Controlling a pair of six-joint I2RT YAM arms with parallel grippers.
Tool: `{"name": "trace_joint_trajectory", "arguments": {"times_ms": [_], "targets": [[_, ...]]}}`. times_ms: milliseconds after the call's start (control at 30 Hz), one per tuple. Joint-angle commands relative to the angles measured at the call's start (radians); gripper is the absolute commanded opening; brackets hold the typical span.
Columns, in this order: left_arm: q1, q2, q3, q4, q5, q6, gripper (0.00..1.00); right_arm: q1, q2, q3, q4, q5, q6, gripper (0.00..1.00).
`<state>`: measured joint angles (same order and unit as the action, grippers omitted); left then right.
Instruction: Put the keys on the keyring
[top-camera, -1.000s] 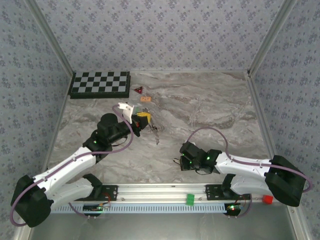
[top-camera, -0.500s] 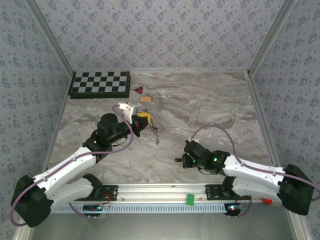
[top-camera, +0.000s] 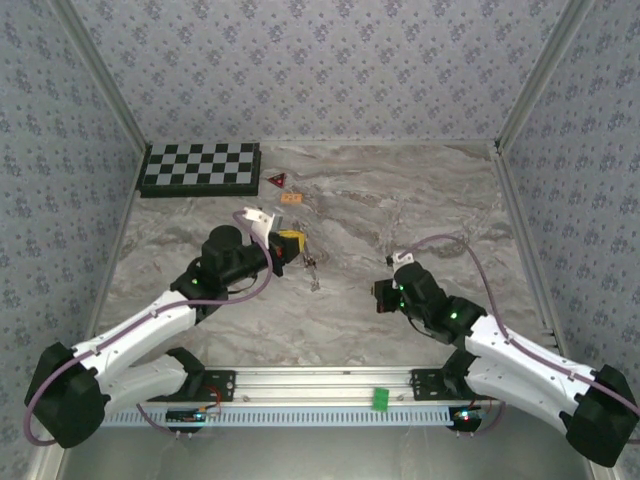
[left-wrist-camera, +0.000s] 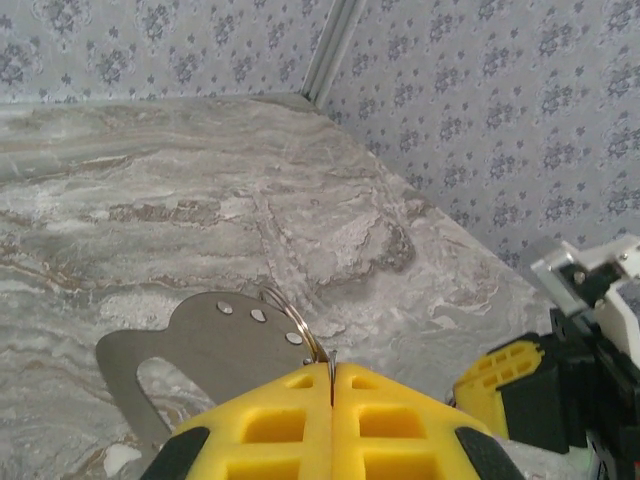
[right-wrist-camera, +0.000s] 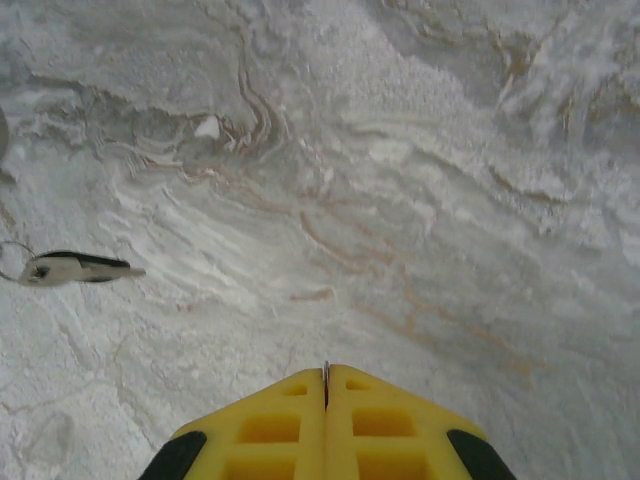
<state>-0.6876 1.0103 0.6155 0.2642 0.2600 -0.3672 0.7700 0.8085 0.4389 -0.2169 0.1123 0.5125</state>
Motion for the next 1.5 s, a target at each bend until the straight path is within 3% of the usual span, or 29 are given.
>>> {"name": "trace_joint_trajectory", "arguments": {"times_ms": [0, 367, 633, 933, 1133, 1467], "targets": [[0.000, -0.045, 0.078, -0.041, -0.015, -0.007, 0.00, -0.033, 0.027, 0.047, 0.119, -0.056, -0.118, 0.00], [0.009, -0.141, 0.100, -0.178, -0.042, 0.000, 0.00, -0.100, 0.189, 0.169, 0.175, -0.194, -0.201, 0.00], [0.025, -0.135, 0.092, -0.157, -0.034, 0.016, 0.00, -0.153, 0.223, 0.190, 0.193, -0.281, -0.221, 0.00], [0.042, -0.025, 0.109, -0.048, 0.072, 0.015, 0.00, -0.170, 0.067, 0.136, 0.178, -0.244, -0.285, 0.00], [0.046, 0.050, 0.118, 0.033, 0.165, 0.011, 0.00, -0.184, 0.004, 0.107, 0.214, -0.318, -0.326, 0.00], [0.047, 0.061, 0.134, 0.037, 0.298, 0.074, 0.00, -0.179, 0.047, 0.144, 0.324, -0.514, -0.407, 0.00]]}}
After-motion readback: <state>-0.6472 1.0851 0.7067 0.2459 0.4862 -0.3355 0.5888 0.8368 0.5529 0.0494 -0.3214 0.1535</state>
